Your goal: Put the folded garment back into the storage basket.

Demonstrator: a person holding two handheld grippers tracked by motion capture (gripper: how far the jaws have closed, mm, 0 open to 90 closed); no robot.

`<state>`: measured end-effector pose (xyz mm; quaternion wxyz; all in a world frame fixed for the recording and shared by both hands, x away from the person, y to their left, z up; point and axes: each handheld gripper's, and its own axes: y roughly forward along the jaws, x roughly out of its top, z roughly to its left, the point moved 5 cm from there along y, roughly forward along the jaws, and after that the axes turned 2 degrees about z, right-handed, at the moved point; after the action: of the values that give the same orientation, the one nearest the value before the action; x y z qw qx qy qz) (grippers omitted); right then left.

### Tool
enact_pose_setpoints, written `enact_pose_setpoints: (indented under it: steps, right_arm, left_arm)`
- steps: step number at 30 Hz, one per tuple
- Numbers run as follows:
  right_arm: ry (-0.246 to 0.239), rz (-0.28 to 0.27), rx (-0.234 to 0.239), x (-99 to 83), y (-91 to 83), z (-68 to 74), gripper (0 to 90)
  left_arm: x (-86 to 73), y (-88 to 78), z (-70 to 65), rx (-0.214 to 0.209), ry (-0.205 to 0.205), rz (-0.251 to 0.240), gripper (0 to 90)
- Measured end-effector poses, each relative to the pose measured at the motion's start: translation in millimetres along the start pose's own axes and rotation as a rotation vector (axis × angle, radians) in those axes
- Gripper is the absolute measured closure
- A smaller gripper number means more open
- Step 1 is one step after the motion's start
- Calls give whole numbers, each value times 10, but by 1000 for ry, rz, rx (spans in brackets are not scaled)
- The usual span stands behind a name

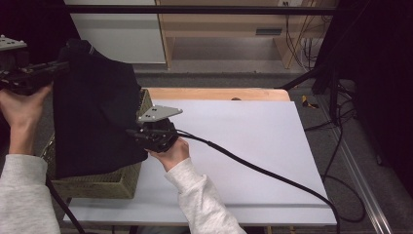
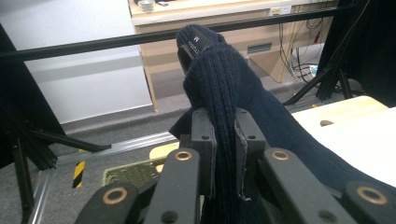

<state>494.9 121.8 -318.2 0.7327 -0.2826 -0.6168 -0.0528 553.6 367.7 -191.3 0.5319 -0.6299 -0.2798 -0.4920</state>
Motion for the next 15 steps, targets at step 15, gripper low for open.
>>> enact_pose_setpoints:
  steps: [15]
  right_arm:
    - [-3,16,25,25,299,158,743]
  left_arm:
    - [-182,-28,320,31,-27,15,814]
